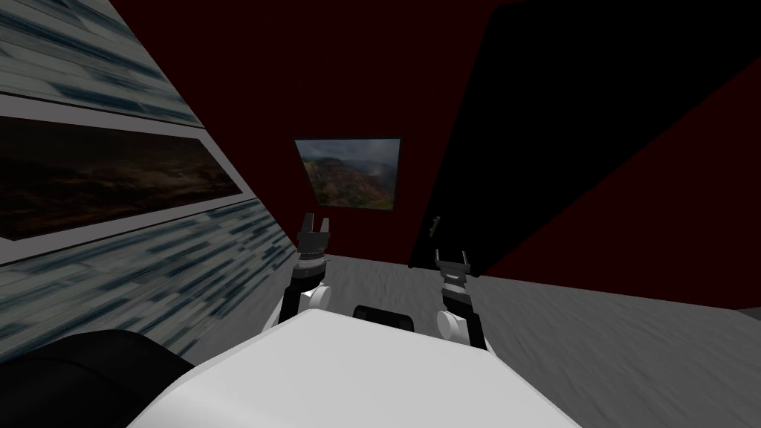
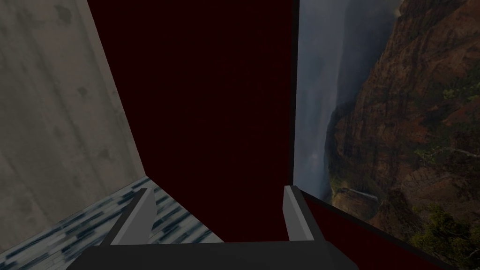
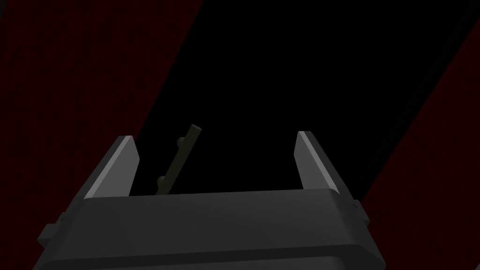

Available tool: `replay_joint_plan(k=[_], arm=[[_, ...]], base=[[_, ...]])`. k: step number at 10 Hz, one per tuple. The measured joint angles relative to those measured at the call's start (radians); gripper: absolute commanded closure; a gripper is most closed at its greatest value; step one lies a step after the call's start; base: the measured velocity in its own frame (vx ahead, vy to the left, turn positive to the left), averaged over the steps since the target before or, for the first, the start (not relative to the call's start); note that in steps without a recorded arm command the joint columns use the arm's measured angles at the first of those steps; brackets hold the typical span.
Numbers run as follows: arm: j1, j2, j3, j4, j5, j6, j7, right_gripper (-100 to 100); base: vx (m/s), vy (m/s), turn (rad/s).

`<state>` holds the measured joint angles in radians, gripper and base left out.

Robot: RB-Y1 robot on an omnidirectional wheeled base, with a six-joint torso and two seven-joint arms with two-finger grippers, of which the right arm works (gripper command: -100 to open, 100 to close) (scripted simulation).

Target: Pull the door open

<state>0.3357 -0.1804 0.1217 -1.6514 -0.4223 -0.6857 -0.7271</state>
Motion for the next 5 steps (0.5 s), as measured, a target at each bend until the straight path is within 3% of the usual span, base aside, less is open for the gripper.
replay_joint_plan(k=[5], arm=[[-0.022,-0.021,0.029,0.104,-0.060,-0.026,-0.091,-100]], base=[[0.076,-0.077,0.102]])
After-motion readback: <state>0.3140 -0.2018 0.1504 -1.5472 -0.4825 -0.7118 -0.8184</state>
